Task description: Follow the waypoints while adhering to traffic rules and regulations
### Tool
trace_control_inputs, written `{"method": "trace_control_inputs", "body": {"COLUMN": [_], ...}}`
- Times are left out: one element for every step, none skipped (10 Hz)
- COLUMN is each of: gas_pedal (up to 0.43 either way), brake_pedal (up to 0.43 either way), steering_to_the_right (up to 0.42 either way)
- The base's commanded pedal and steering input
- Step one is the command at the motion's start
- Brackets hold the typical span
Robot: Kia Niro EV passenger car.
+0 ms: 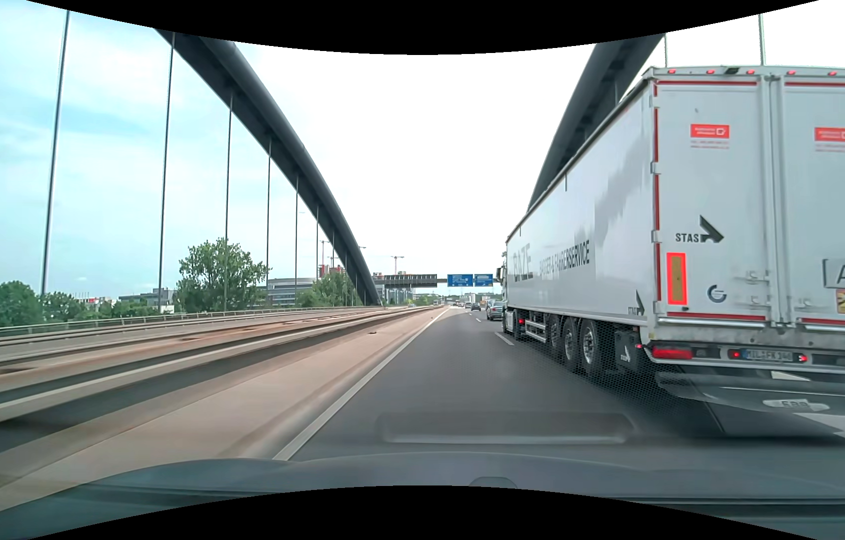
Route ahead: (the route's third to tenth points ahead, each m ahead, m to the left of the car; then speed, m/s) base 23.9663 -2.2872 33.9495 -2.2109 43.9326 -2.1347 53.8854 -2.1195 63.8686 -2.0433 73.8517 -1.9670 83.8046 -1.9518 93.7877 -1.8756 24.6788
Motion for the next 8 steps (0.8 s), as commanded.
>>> {"method": "trace_control_inputs", "body": {"gas_pedal": [0.13, 0.13, 0.13, 0.118, 0.118, 0.118, 0.118, 0.118], "brake_pedal": [0.0, 0.0, 0.0, 0.0, 0.0, 0.0, 0.0, 0.0], "steering_to_the_right": [-0.004, -0.003, -0.003, -0.003, -0.003, -0.003, -0.003, -0.003]}}
